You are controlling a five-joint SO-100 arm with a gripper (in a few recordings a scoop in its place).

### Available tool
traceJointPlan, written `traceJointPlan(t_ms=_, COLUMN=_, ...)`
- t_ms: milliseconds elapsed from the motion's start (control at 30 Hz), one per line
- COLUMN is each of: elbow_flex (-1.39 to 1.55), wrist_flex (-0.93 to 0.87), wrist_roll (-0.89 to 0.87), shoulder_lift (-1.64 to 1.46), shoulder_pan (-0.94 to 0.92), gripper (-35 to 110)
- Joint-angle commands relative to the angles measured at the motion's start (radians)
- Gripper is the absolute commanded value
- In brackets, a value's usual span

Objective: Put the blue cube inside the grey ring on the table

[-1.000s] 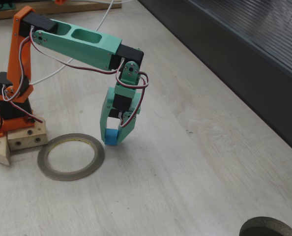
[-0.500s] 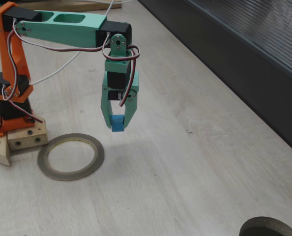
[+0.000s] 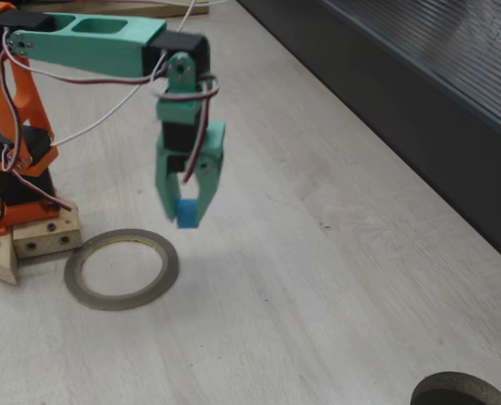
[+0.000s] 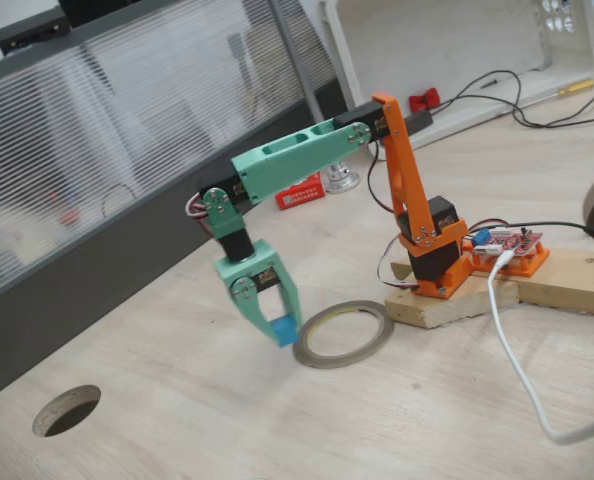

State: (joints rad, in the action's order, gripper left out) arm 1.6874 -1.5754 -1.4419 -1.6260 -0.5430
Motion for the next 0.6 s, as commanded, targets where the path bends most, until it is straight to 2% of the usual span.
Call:
traceJointPlan(t_ms=0, elbow_flex=0.100, wrist_flex=-0.012, wrist_roll=-0.011, shoulder_lift=-0.133, shoulder_pan=-0.100, gripper=3)
traceJointPlan(t_ms=333, elbow_flex=0.324, wrist_flex=-0.009, wrist_roll=-0.017, shoulder_lift=-0.282, shoulder_pan=-0.249, gripper=3)
traceJointPlan(t_ms=567, elbow_flex=0.466, wrist_flex=0.044, wrist_roll=-0.017, shoulder_lift=-0.331, shoulder_pan=-0.255, gripper=3)
